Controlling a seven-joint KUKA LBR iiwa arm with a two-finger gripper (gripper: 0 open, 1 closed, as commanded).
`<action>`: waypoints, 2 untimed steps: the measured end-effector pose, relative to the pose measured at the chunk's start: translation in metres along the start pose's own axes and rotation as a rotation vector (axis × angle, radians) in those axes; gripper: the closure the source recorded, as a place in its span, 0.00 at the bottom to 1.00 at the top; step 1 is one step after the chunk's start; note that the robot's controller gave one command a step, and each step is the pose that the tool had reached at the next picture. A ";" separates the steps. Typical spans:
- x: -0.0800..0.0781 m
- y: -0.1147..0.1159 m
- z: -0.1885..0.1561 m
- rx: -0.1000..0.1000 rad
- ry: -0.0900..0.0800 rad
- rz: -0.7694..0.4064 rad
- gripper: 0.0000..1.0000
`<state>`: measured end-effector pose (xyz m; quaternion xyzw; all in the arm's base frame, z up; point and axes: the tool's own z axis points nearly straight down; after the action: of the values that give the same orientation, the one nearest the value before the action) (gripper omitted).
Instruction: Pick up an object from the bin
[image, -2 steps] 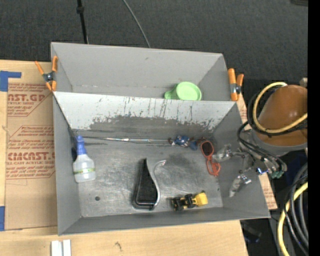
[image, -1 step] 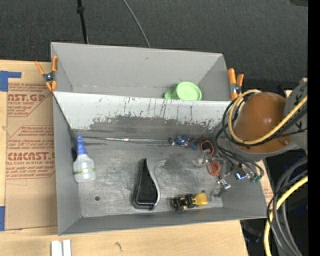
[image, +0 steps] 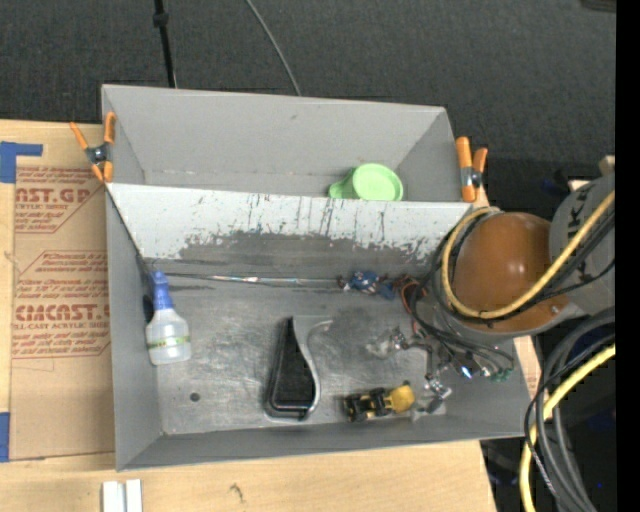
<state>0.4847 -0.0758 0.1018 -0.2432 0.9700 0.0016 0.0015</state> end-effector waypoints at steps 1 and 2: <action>0.000 -0.001 0.004 0.008 -0.009 -0.083 0.00; -0.011 0.009 0.021 0.012 -0.009 -0.352 0.00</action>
Offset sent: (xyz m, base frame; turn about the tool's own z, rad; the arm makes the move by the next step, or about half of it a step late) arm 0.0026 0.0183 -0.0314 -0.3684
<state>0.4901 -0.0631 0.0804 -0.4092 0.9124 -0.0035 0.0077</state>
